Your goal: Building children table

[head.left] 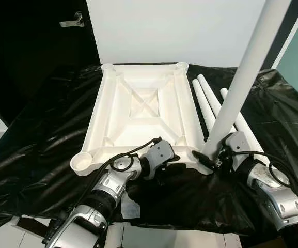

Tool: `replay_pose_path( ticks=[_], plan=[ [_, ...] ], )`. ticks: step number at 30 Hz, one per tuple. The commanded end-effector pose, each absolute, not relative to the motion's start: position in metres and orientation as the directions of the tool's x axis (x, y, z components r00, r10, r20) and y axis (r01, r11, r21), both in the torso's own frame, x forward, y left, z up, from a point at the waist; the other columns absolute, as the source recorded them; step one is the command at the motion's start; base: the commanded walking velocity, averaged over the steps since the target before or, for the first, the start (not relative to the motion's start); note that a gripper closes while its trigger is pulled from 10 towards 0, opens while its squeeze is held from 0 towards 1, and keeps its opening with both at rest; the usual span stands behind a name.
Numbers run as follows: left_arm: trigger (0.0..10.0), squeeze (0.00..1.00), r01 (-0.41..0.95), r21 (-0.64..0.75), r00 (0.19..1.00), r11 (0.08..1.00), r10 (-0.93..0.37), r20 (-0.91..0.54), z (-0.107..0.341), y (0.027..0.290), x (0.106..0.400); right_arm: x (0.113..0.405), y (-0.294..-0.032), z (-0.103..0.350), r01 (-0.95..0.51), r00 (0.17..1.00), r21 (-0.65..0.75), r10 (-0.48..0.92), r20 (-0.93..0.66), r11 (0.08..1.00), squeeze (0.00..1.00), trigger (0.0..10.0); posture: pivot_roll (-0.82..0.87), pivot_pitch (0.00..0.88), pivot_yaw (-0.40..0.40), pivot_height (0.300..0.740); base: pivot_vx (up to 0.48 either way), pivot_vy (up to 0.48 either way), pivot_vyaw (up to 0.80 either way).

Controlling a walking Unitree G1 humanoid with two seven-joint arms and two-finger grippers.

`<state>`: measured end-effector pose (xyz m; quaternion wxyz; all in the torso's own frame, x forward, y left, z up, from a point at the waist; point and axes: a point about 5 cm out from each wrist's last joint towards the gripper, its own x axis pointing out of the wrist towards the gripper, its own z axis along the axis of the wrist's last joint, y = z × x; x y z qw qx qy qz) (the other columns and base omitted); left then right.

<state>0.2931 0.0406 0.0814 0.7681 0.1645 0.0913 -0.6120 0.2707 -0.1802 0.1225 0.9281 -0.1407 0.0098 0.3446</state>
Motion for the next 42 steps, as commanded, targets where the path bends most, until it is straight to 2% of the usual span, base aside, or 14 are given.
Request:
replay_pose_path(
  ticks=[1,9,16,18,24,26,27,28,29,31,32,38,39,42],
  plan=[
    [10.0,0.0,0.992,-0.004,0.108,0.125,-0.871,-0.48,0.044,0.05,0.271,0.267,-0.174,0.114,-0.678,0.733,-0.238,0.662,-0.153,0.696,0.0,0.0,-0.03,0.0,-0.006,0.74,0.0,0.0,0.0],
    [10.0,0.0,0.992,-0.006,0.107,0.125,-0.87,-0.481,0.043,0.051,0.27,0.259,-0.152,0.088,-0.531,0.845,-0.068,0.522,-0.114,0.845,0.0,0.0,-0.02,0.0,-0.003,0.74,0.0,0.0,0.0],
    [10.0,0.0,0.993,-0.004,0.104,0.122,-0.867,-0.487,0.043,0.052,0.27,0.257,-0.139,0.079,-0.376,0.922,0.003,0.374,-0.097,0.927,0.0,0.0,-0.02,0.0,0.004,0.74,0.0,0.0,0.0],
    [10.0,0.0,0.993,-0.002,0.103,0.12,-0.865,-0.49,0.043,0.053,0.27,0.263,-0.139,0.082,-0.192,0.98,0.02,0.193,-0.055,0.981,0.0,0.0,-0.02,0.0,0.006,0.74,0.0,0.0,0.0],
    [10.0,0.0,0.993,-0.003,0.098,0.114,-0.869,-0.485,0.044,0.049,0.27,0.267,-0.146,0.088,-0.07,0.997,-0.006,0.07,-0.013,0.998,0.0,0.0,-0.03,0.0,-0.003,0.74,0.0,0.0,0.0],
    [10.0,0.0,0.993,-0.004,0.1,0.116,-0.871,-0.481,0.044,0.047,0.27,0.267,-0.147,0.088,-0.076,0.997,-0.015,0.076,-0.016,0.997,0.0,0.1,-0.03,0.0,-0.004,0.74,0.0,0.0,0.0],
    [10.0,0.0,0.993,-0.005,0.101,0.117,-0.872,-0.479,0.044,0.047,0.27,0.268,-0.147,0.089,-0.086,0.996,-0.025,0.085,-0.016,0.996,0.0,4.7,-0.03,0.0,-0.006,0.74,0.0,0.0,0.0],
    [10.0,0.0,0.993,-0.005,0.101,0.117,-0.872,-0.479,0.044,0.047,0.27,0.268,-0.147,0.089,-0.086,0.996,-0.025,0.085,-0.016,0.996,0.0,4.7,-0.03,0.0,-0.006,0.74,0.0,0.0,0.0],
    [10.0,0.0,0.993,-0.006,0.101,0.118,-0.873,-0.478,0.044,0.047,0.269,0.268,-0.147,0.09,-0.095,0.995,-0.041,0.095,-0.012,0.995,0.0,10.0,-0.03,0.0,-0.006,0.74,0.0,0.0,0.0],
    [10.0,0.0,0.993,-0.008,0.1,0.118,-0.872,-0.479,0.042,0.047,0.268,0.268,-0.146,0.094,-0.122,0.992,-0.069,0.123,0.0,0.99,0.0,10.0,-0.03,0.0,-0.006,0.74,0.0,0.0,0.0],
    [10.0,0.0,0.993,-0.01,0.1,0.119,-0.871,-0.48,0.042,0.048,0.268,0.268,-0.148,0.096,-0.138,0.99,-0.09,0.139,0.008,0.986,1.0,10.0,-0.04,0.0,-0.005,0.74,0.0,0.0,0.0],
    [10.0,0.0,0.993,-0.01,0.102,0.122,-0.87,-0.483,0.042,0.049,0.269,0.27,-0.152,0.105,-0.25,0.966,-0.174,0.257,0.017,0.952,1.0,10.0,-0.04,0.0,-0.005,0.74,0.0,0.0,0.0],
    [10.0,0.0,0.993,-0.009,0.102,0.121,-0.87,-0.483,0.042,0.048,0.269,0.269,-0.152,0.107,-0.308,0.948,-0.211,0.317,0.014,0.928,0.0,10.0,-0.04,0.0,-0.003,0.74,0.0,0.0,0.0],
    [10.0,0.0,0.993,-0.009,0.098,0.117,-0.872,-0.48,0.043,0.046,0.27,0.265,-0.153,0.11,-0.423,0.901,-0.254,0.433,-0.015,0.87,0.0,10.0,-0.05,0.0,-0.002,0.74,0.0,0.0,0.0]
  ],
)
